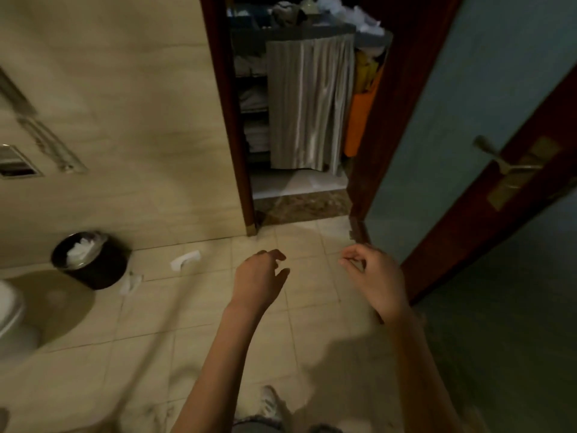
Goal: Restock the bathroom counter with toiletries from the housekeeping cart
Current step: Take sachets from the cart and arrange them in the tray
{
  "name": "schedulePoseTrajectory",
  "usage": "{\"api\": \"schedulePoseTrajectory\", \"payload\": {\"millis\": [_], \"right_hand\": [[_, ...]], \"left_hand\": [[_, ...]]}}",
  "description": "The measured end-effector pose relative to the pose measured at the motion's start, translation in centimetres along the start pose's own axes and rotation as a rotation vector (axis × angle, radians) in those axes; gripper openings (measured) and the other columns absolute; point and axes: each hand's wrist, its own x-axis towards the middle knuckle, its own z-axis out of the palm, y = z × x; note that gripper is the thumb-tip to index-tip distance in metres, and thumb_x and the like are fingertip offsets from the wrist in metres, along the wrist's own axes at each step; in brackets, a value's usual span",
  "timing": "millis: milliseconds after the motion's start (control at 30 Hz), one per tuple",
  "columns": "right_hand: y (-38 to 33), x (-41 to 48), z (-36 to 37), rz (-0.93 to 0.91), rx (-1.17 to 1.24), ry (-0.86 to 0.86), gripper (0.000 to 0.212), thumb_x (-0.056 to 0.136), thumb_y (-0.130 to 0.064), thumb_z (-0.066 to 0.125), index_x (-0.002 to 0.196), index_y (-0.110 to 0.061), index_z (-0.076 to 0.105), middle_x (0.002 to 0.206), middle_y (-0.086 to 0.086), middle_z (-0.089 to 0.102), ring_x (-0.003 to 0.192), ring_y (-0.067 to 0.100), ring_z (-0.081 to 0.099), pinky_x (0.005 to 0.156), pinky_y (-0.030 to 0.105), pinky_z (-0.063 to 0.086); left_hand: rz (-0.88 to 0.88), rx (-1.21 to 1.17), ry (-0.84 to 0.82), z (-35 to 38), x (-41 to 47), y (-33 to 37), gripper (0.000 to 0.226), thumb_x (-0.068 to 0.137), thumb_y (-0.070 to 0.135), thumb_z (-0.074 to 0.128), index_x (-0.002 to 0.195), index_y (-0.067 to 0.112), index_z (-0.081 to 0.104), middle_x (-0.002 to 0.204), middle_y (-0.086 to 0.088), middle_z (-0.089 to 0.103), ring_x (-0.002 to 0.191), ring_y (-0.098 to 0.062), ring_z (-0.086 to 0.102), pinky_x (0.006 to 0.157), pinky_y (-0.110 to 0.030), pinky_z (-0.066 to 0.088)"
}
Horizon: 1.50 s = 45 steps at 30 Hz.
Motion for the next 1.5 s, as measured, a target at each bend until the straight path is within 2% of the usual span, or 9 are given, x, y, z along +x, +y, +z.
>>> {"api": "schedulePoseTrajectory", "payload": {"millis": [100,267,467,800,900,1067,1233,1367,1500], "right_hand": [[-2.4,3.4,2.4,-0.076,-0.049,-0.092,0.013,0.085,-0.027,0.071,0.098,-0.025,0.071,0.093,-0.014,0.068,0.088,0.007,0.064,0.078,0.029,0.051],[-4.5,7.9,4.7,-0.094,-0.145,-0.245,0.017,0.089,-0.034,0.065,0.106,-0.030,0.067,0.095,-0.019,0.063,0.090,0.000,0.058,0.073,0.017,0.042],[-4.8,14.9,8.1,-0.099,-0.163,-0.317,0.020,0.089,-0.033,0.065,0.108,-0.028,0.067,0.101,-0.013,0.068,0.092,0.004,0.060,0.079,0.024,0.048],[-3.7,36.2,10.0,-0.108,-0.066,-0.373,0.023,0.091,-0.026,0.064,0.114,-0.023,0.064,0.107,-0.005,0.068,0.095,0.006,0.060,0.079,0.019,0.045],[-3.1,43.9,7.5,-0.119,-0.064,-0.314,0.022,0.089,-0.026,0.067,0.111,-0.022,0.066,0.103,-0.007,0.068,0.092,0.006,0.061,0.076,0.015,0.044],[0.4,54.0,4.6,-0.228,0.012,-0.031,0.018,0.085,-0.023,0.073,0.102,-0.018,0.071,0.089,-0.007,0.070,0.083,0.006,0.062,0.071,0.000,0.037],[2.8,59.3,4.9,-0.142,0.019,-0.113,0.022,0.085,-0.024,0.071,0.106,-0.017,0.070,0.097,-0.003,0.071,0.088,0.010,0.064,0.079,0.024,0.051],[4.0,63.2,5.7,-0.076,-0.015,-0.232,0.021,0.090,-0.025,0.064,0.110,-0.020,0.068,0.103,-0.002,0.069,0.088,0.005,0.057,0.076,0.017,0.043],[5.1,67.7,6.4,-0.057,-0.066,-0.285,0.020,0.091,-0.028,0.064,0.110,-0.024,0.065,0.104,-0.006,0.068,0.094,0.006,0.060,0.085,0.022,0.047]], "left_hand": [[0.035,-0.005,0.015,-1.9,2.4,-2.6,0.030,0.094,0.035,0.056,0.123,0.028,0.058,0.113,0.006,0.064,0.102,-0.012,0.060,0.081,-0.025,0.046],[0.019,-0.025,0.019,-2.4,5.7,-5.9,0.028,0.095,0.036,0.055,0.121,0.029,0.059,0.112,0.007,0.064,0.102,-0.010,0.060,0.081,-0.024,0.047],[-0.012,-0.045,-0.015,-2.2,10.7,-7.6,0.028,0.095,0.037,0.054,0.122,0.030,0.059,0.111,0.008,0.064,0.101,-0.009,0.060,0.080,-0.024,0.047],[-0.018,0.032,-0.009,-4.2,30.8,-5.6,0.026,0.094,0.037,0.056,0.117,0.028,0.061,0.113,0.009,0.064,0.103,-0.011,0.060,0.081,-0.021,0.042],[0.000,0.054,-0.022,-5.1,38.6,-3.1,0.025,0.094,0.035,0.054,0.110,0.023,0.067,0.113,0.002,0.068,0.103,-0.018,0.062,0.081,-0.027,0.046],[0.057,0.033,-0.004,-5.6,49.8,0.9,0.024,0.096,0.034,0.049,0.111,0.020,0.063,0.109,-0.004,0.066,0.098,-0.023,0.063,0.073,-0.027,0.041],[0.057,-0.011,-0.010,-5.4,55.5,1.6,0.025,0.097,0.036,0.049,0.114,0.026,0.063,0.114,0.000,0.064,0.102,-0.019,0.061,0.076,-0.023,0.038],[0.038,-0.064,-0.034,-4.6,59.9,1.0,0.022,0.096,0.032,0.052,0.114,0.026,0.064,0.112,0.002,0.063,0.102,-0.017,0.061,0.075,-0.020,0.037],[0.040,-0.110,-0.118,-4.1,65.2,1.4,0.024,0.097,0.034,0.050,0.117,0.026,0.062,0.115,0.003,0.062,0.101,-0.012,0.059,0.080,-0.020,0.040]]}}
